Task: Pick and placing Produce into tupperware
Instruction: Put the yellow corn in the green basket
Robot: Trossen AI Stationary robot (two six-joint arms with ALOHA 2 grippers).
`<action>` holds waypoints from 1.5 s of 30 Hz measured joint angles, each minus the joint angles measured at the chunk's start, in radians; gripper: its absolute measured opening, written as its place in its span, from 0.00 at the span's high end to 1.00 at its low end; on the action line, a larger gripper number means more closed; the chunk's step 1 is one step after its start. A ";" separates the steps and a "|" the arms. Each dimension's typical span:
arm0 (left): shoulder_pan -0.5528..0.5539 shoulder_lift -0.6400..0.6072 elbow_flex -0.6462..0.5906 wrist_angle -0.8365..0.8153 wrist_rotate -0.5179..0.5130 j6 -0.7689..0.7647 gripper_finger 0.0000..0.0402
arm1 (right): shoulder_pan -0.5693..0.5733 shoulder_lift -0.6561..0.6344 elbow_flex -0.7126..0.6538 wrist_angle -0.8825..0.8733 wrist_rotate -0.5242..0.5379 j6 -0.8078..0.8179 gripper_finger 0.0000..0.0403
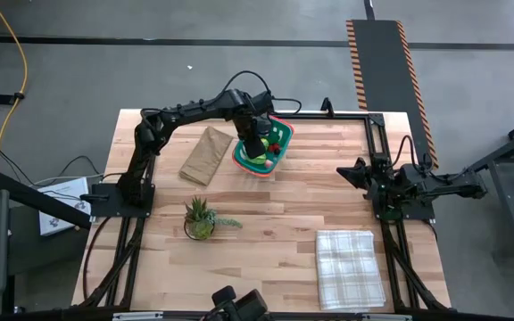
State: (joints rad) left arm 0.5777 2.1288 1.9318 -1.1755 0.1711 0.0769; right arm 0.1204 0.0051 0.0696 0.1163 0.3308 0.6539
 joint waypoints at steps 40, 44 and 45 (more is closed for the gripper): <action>0.000 -0.001 0.000 -0.003 0.000 0.023 0.91 | 0.000 0.001 -0.060 0.228 -0.154 -0.285 1.00; 0.000 -0.001 0.000 -0.006 0.001 0.023 0.91 | 0.000 0.001 -0.060 0.148 -0.188 -0.296 1.00; 0.000 -0.001 0.000 -0.006 0.001 0.023 0.91 | 0.000 0.001 -0.060 0.128 -0.193 -0.297 1.00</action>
State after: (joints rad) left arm 0.5781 2.1281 1.9316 -1.1820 0.1719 0.0998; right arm 0.1204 0.0059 0.0097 0.2440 0.1375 0.3571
